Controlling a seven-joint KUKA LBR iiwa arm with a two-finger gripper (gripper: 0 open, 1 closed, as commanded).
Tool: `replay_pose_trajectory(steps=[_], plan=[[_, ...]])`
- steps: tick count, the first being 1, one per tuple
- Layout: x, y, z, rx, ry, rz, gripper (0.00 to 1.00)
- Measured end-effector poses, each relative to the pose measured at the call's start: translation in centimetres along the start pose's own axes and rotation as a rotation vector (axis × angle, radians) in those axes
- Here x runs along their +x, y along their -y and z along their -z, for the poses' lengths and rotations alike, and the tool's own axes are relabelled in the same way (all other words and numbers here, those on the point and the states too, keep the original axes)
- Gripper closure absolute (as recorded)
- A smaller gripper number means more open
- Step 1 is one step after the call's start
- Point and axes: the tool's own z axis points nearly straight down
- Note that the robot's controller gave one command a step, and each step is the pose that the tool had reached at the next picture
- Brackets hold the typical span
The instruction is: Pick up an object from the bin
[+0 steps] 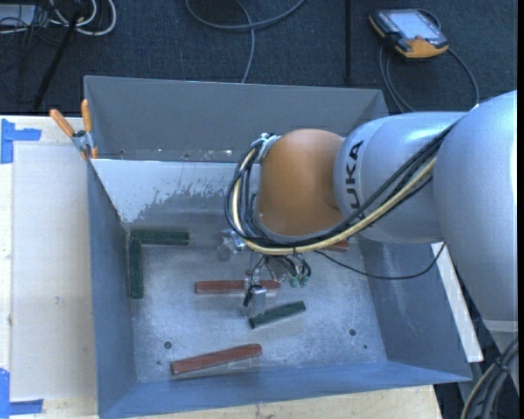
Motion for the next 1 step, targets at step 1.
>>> replay_pose_trajectory(steps=[1], plan=[[4.62, -0.12, -2.2, 0.0, -0.006, -0.311, 1.0]])
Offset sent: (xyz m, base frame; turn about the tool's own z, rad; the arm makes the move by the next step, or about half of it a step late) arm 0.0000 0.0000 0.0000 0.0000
